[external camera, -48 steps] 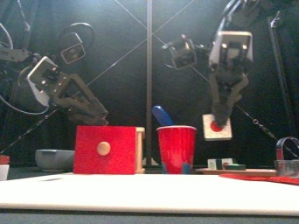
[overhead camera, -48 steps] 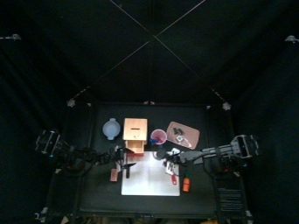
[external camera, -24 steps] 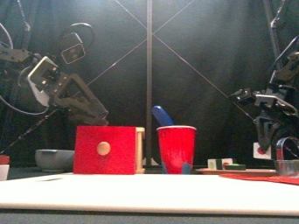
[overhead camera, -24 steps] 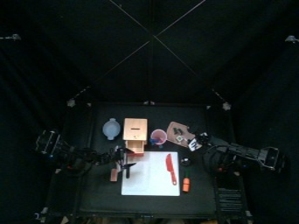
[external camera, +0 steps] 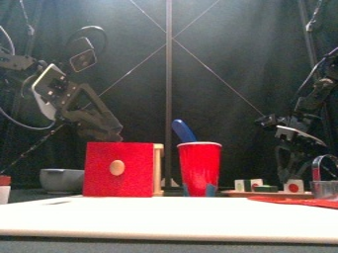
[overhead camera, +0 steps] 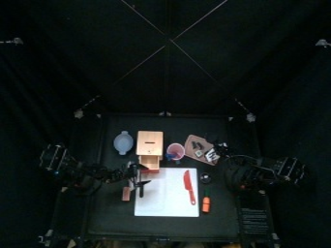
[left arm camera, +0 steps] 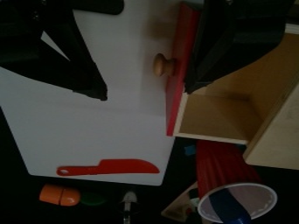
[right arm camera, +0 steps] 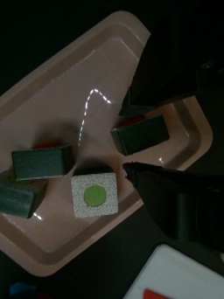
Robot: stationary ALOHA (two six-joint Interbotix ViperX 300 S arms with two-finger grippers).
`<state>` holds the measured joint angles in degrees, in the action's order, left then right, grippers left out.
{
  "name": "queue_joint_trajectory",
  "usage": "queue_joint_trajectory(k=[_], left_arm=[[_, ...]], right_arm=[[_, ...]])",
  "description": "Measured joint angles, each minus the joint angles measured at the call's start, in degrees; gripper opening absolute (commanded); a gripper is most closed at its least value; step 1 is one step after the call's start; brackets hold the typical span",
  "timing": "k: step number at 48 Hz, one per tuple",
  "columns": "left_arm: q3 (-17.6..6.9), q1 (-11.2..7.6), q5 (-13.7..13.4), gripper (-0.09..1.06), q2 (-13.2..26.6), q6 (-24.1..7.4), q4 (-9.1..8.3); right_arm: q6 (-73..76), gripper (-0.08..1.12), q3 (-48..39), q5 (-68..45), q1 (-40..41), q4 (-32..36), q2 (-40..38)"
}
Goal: Place sushi on board then cut the sushi with the knife then place the pieces on the plate
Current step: Place the 4 sushi pieces on the plate
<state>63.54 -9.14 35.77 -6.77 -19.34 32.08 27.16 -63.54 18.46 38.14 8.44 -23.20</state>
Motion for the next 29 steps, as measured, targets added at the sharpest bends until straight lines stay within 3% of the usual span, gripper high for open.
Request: queue_joint_trajectory(k=[7,11,16,21,24,29], left_arm=[[-0.2,0.0,0.0,1.02,0.0,0.0,0.0],[-0.4,0.0,-0.1,1.02,0.0,0.0,0.0],[-0.8,0.09,0.0,1.02,-0.2,0.0,0.0],[-2.3,-0.35,0.4,1.02,-1.1,-0.3,-0.26],[-3.5,-0.7,0.6,1.02,-2.5,-0.2,-1.93],[-4.8,-0.88,2.0,1.02,-5.1,-0.2,-7.12]], right_arm=[[-0.1,0.82,2.1,2.8,-2.5,-0.4,-8.2],[-1.1,0.82,3.0,0.6,-8.2,0.5,-14.9],[-1.1,0.82,2.7,-10.1,-18.1,4.7,-22.1],[-0.9,0.82,1.6,-23.2,-25.5,10.9,-22.1],[-0.8,0.82,1.6,-30.1,-27.9,14.1,-20.5],[-0.4,0.82,1.6,-35.7,-28.0,15.3,-16.7]])
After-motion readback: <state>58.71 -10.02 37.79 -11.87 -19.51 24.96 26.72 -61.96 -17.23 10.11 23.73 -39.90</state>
